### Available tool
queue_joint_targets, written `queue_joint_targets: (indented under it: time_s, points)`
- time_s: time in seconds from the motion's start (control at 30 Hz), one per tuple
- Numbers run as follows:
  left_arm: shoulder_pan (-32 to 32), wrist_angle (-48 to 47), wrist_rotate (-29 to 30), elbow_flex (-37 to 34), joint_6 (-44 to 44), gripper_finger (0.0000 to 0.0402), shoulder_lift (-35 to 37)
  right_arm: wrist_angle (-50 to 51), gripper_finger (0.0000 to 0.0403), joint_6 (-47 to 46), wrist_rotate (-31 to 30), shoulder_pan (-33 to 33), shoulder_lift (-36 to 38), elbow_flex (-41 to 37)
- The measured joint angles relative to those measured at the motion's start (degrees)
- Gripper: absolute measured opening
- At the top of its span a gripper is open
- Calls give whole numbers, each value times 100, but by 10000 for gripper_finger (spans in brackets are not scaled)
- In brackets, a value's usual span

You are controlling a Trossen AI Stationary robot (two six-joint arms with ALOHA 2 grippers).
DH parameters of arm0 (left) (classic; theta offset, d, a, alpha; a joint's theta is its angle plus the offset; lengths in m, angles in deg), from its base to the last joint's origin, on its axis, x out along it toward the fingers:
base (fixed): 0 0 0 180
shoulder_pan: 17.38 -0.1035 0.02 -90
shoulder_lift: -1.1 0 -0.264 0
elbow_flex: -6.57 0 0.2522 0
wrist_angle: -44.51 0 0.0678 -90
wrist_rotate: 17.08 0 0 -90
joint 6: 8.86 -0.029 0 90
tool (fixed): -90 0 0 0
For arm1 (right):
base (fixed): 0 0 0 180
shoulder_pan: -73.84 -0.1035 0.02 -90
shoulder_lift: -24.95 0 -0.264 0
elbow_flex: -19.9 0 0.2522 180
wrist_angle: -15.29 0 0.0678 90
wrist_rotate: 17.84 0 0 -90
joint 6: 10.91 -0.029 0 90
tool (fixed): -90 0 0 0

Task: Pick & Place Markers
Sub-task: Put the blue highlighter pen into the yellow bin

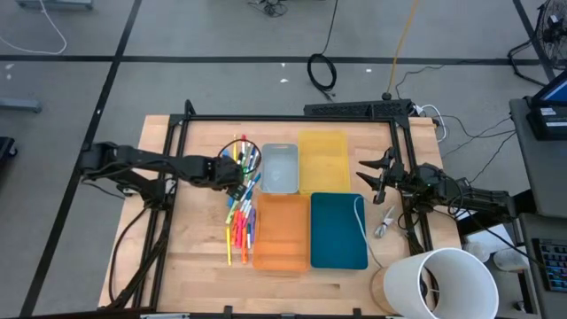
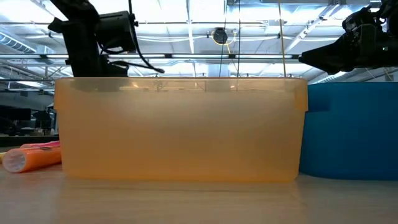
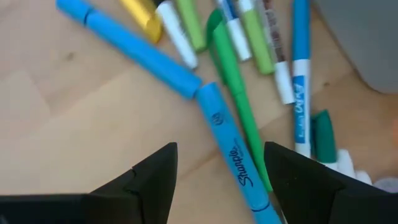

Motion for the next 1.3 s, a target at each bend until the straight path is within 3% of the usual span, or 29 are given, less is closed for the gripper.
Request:
queue_joint_targets:
  time_s: [0.2,0.6,0.97,1.13,1.3]
  points:
    - [64,5,-83,0,558,241,-205,0,155,0,-1,-1,0,0]
    - [162,49,-77,0,677,241,-976,0,155,0,-2,-1,0,0]
    - [223,-129,-292,13,673,239,-1044,0,155,0,-1,1,0,-1]
    - [327,-144,-302,11,669,198,-1047,0,155,0,1,-1,2,-1]
    - [354,-136,-378,9,669,112,-1047,0,155,0,-1,0,0,-2]
